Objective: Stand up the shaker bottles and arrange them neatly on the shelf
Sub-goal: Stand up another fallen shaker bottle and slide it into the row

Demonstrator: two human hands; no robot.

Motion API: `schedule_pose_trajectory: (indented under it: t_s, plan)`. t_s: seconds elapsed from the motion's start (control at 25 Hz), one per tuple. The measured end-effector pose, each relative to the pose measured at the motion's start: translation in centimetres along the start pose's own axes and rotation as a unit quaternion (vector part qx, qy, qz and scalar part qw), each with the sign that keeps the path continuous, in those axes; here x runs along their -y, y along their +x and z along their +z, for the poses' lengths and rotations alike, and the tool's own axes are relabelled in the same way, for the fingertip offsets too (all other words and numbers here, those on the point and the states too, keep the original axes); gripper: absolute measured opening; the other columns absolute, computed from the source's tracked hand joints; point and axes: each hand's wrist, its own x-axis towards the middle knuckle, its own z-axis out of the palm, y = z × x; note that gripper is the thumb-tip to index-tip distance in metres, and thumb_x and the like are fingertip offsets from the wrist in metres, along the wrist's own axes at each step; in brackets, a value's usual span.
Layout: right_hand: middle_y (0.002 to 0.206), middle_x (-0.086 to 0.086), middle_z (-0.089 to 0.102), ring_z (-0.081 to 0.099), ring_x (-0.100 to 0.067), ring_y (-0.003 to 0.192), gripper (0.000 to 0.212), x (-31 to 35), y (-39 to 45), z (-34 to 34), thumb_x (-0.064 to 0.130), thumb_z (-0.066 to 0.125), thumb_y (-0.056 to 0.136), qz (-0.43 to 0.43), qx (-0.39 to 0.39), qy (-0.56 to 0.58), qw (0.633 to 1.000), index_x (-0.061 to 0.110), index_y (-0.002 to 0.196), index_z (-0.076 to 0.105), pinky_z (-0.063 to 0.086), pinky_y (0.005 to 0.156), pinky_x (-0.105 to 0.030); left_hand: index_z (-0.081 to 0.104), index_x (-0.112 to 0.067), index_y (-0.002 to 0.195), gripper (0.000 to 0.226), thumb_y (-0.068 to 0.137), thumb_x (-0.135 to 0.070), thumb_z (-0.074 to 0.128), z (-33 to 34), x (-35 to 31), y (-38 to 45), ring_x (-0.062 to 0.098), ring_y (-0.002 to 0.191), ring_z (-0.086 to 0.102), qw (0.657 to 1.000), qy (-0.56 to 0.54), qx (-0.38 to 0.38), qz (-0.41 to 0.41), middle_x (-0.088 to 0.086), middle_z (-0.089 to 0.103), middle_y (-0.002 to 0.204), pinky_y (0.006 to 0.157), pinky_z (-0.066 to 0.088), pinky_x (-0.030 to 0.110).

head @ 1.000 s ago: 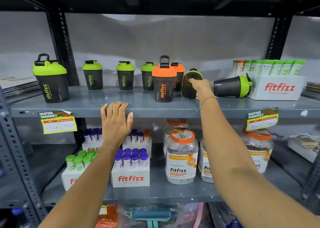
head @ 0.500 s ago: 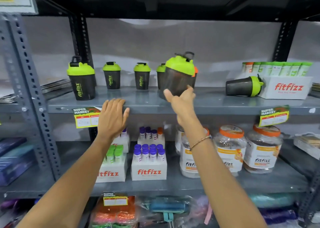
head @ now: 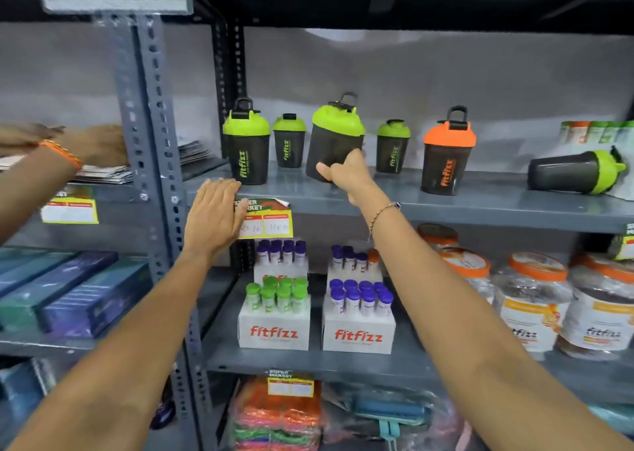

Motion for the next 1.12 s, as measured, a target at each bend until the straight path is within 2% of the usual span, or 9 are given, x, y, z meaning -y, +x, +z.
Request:
schedule_pose_trajectory:
  t_s: [0.08, 0.24, 0.48, 0.68, 0.76, 0.84, 0.88, 1.0, 1.12]
  plan:
    - [0.145, -0.012, 0.036, 0.04, -0.028, 0.132, 0.063, -0.3, 1.0, 0.8, 0.014, 0.065, 0.088, 0.019, 0.01, -0.042, 0.999, -0.001, 0.137, 0.028, 0.04, 0.101, -0.035, 0.058, 0.002, 0.117, 0.05, 0.1, -0.036, 0.029, 0.4, 0.9, 0.0, 0.035, 0.107, 0.053, 1.0, -0.002, -0.02, 0.005, 0.018, 0.062, 0.115, 0.106, 0.029, 0.044]
    - [0.154, -0.012, 0.028, 0.037, -0.026, 0.132, 0.078, -0.7, 2.2, 1.6, 0.017, 0.061, 0.091, 0.016, 0.044, -0.091, 0.995, 0.001, 0.149, 0.012, 0.036, 0.09, -0.028, 0.058, 0.001, 0.113, 0.043, 0.099, -0.031, 0.034, 1.5, 1.5, -0.2, 0.031, 0.103, 0.048, 0.995, -0.011, -0.088, 0.036, 0.017, 0.061, 0.112, 0.099, 0.031, 0.042]
    - [0.156, -0.014, 0.025, 0.031, -0.03, 0.141, 0.101, -1.3, 3.1, 1.8, 0.013, 0.065, 0.088, 0.039, 0.058, -0.062, 0.996, 0.004, 0.15, -0.014, 0.034, 0.109, -0.038, 0.058, -0.002, 0.111, 0.041, 0.099, -0.03, 0.032, 3.2, 2.0, -0.4, 0.028, 0.103, 0.047, 0.987, -0.023, -0.153, 0.035, 0.015, 0.062, 0.109, 0.103, 0.031, 0.044]
    - [0.147, -0.012, 0.04, 0.041, -0.03, 0.135, 0.116, -1.0, 3.0, 2.3, 0.02, 0.089, 0.06, 0.025, -0.002, -0.059, 0.998, 0.008, 0.146, 0.012, 0.042, 0.106, -0.043, 0.057, -0.002, 0.111, 0.037, 0.098, -0.029, 0.034, 3.4, 2.0, -0.2, 0.027, 0.102, 0.048, 0.984, -0.031, -0.173, 0.044, 0.015, 0.062, 0.108, 0.103, 0.032, 0.044]
    - [0.148, -0.009, 0.036, 0.038, -0.026, 0.134, 0.12, -0.9, 2.8, 2.2, 0.022, 0.086, 0.066, 0.024, 0.016, -0.082, 0.996, 0.005, 0.149, 0.0, 0.039, 0.108, -0.039, 0.057, -0.002, 0.111, 0.037, 0.098, -0.029, 0.035, 3.3, 2.1, -0.3, 0.028, 0.103, 0.048, 0.984, -0.034, -0.168, 0.045, 0.015, 0.062, 0.108, 0.102, 0.033, 0.045]
    - [0.139, -0.008, 0.036, 0.039, -0.021, 0.123, 0.113, -1.2, 2.6, 2.2, 0.015, 0.076, 0.079, 0.029, 0.035, -0.096, 0.994, 0.002, 0.148, -0.012, 0.037, 0.1, -0.03, 0.058, -0.001, 0.112, 0.038, 0.099, -0.029, 0.035, 3.3, 2.2, -0.4, 0.029, 0.103, 0.049, 0.984, -0.037, -0.165, 0.047, 0.016, 0.062, 0.109, 0.1, 0.034, 0.045]
    - [0.142, -0.01, 0.035, 0.039, -0.022, 0.123, 0.109, -1.3, 2.5, 2.3, 0.013, 0.074, 0.08, 0.027, 0.031, -0.097, 0.994, 0.0, 0.147, -0.011, 0.036, 0.098, -0.03, 0.058, -0.001, 0.112, 0.039, 0.098, -0.029, 0.035, 3.3, 2.2, -0.4, 0.028, 0.103, 0.049, 0.984, -0.04, -0.166, 0.05, 0.016, 0.062, 0.108, 0.099, 0.034, 0.044]
    - [0.156, -0.017, 0.021, 0.03, -0.03, 0.14, 0.108, -1.3, 2.1, 2.8, 0.024, 0.081, 0.074, -0.003, -0.015, -0.132, 0.991, -0.001, 0.143, 0.002, 0.032, 0.109, -0.038, 0.057, -0.001, 0.113, 0.038, 0.098, -0.029, 0.036, 3.3, 2.1, -0.4, 0.028, 0.103, 0.049, 0.983, -0.048, -0.167, 0.052, 0.016, 0.062, 0.108, 0.099, 0.034, 0.044]
    - [0.16, -0.016, 0.011, 0.022, -0.029, 0.145, 0.121, -0.9, 1.8, 2.7, 0.028, 0.079, 0.076, 0.004, 0.008, -0.119, 0.993, -0.001, 0.147, -0.015, 0.027, 0.114, -0.038, 0.057, -0.001, 0.114, 0.038, 0.098, -0.028, 0.037, 3.0, 2.1, -0.2, 0.029, 0.104, 0.049, 0.985, -0.049, -0.16, 0.046, 0.016, 0.061, 0.108, 0.1, 0.033, 0.044]
